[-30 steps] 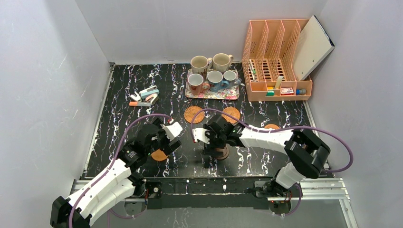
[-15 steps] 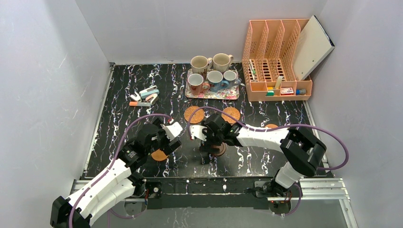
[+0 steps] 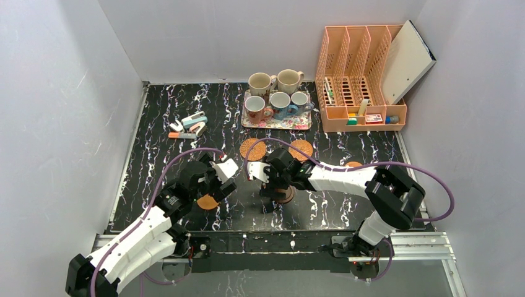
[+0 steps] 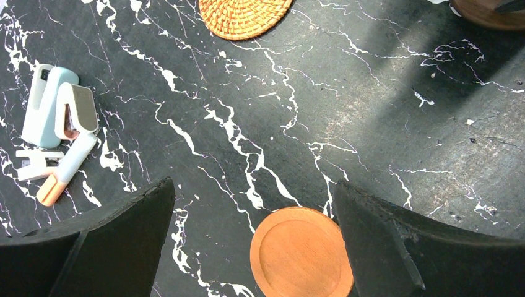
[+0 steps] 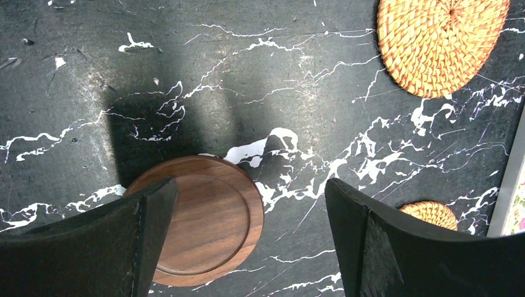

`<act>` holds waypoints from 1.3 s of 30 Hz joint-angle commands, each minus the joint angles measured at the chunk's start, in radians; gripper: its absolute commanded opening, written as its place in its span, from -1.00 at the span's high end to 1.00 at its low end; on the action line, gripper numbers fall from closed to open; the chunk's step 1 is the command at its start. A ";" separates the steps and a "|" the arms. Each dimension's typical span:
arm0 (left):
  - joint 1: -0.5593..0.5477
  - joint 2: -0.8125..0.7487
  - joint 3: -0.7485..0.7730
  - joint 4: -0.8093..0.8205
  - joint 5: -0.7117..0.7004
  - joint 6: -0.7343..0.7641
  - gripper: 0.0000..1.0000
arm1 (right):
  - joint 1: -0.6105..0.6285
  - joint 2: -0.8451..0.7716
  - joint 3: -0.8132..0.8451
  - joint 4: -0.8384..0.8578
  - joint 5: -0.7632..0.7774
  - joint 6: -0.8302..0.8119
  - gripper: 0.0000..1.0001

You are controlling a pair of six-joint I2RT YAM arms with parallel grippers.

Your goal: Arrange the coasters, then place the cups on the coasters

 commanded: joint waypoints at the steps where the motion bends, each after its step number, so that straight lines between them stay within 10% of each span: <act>1: 0.003 0.004 -0.011 0.009 -0.011 0.004 -0.96 | 0.000 -0.030 -0.005 -0.013 0.032 0.008 -0.97; 23: 0.003 0.007 -0.014 0.018 -0.031 0.010 -0.96 | 0.004 -0.022 -0.005 0.026 0.078 0.033 -0.97; 39: 0.002 0.032 0.024 -0.127 -0.258 0.138 -0.96 | -0.253 -0.571 -0.127 0.115 0.154 0.054 -0.97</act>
